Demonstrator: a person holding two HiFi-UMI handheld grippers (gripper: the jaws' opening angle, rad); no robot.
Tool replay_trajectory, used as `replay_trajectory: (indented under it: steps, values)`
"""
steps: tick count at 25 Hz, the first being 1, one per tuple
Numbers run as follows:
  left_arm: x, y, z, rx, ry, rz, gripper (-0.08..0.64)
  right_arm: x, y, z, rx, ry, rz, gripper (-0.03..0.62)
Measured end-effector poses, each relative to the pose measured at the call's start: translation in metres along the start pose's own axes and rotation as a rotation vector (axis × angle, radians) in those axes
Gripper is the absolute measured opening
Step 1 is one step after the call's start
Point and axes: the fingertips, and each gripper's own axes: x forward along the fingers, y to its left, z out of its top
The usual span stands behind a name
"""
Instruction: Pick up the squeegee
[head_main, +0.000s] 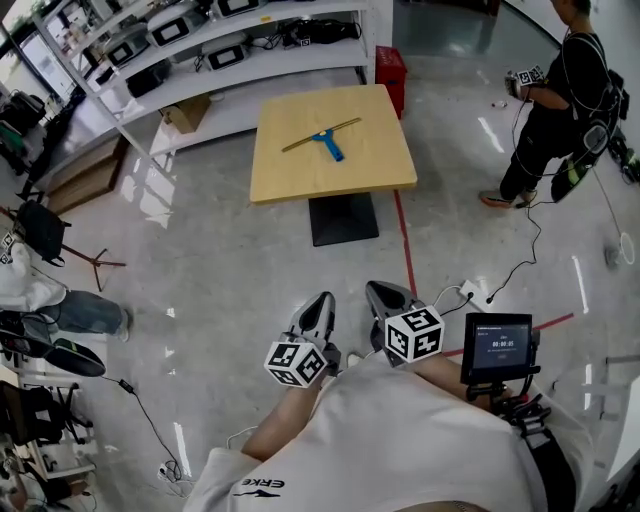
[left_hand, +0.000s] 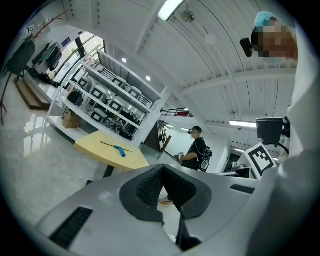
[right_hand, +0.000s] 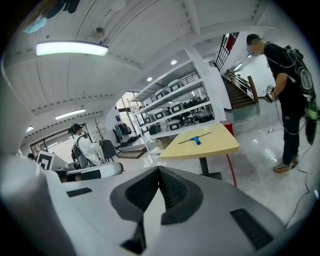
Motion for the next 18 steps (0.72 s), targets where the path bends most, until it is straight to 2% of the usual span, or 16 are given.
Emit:
replay_trajectory:
  steps: [6,13,18]
  values:
    - [0.034,0.02,0.007,-0.003,0.023,0.014,0.005,0.031,-0.021,0.023,0.009,-0.011,0.014,0.003]
    - [0.121,0.047,0.022,0.023,0.055,0.029,0.005,0.08,-0.084,0.055,0.052,-0.008,0.019,0.003]
    - [0.189,0.057,0.04,0.041,0.076,0.051,0.005,0.108,-0.134,0.098,0.071,-0.019,0.023,0.003]
